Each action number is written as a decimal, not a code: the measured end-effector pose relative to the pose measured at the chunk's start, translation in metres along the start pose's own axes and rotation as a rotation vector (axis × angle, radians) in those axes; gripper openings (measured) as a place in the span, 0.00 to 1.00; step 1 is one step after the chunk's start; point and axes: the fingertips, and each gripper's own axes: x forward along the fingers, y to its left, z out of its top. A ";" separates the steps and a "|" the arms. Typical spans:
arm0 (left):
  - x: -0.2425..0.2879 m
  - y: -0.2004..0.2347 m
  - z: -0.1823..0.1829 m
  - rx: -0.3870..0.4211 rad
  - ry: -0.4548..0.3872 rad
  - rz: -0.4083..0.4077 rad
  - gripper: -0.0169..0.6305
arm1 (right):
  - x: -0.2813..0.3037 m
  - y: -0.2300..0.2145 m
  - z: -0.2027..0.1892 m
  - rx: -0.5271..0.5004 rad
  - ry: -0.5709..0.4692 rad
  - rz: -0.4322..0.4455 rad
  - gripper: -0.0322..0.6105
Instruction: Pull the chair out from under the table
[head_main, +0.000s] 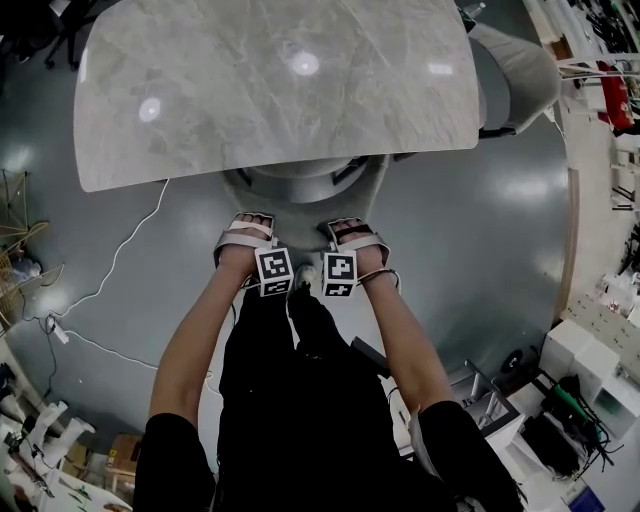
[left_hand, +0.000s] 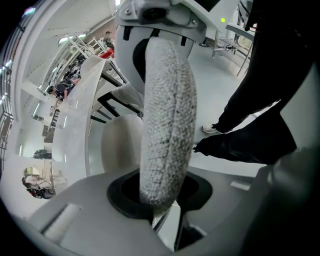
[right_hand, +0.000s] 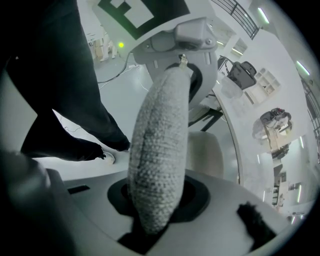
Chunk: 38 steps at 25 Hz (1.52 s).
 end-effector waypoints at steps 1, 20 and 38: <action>-0.001 -0.003 0.001 -0.001 0.000 0.000 0.19 | -0.001 0.003 0.000 -0.003 -0.001 0.001 0.19; -0.014 -0.068 0.019 -0.031 0.020 -0.017 0.19 | -0.012 0.068 0.008 -0.027 -0.005 0.009 0.19; -0.026 -0.111 0.035 -0.054 0.031 -0.026 0.18 | -0.024 0.112 0.010 -0.038 -0.008 0.007 0.19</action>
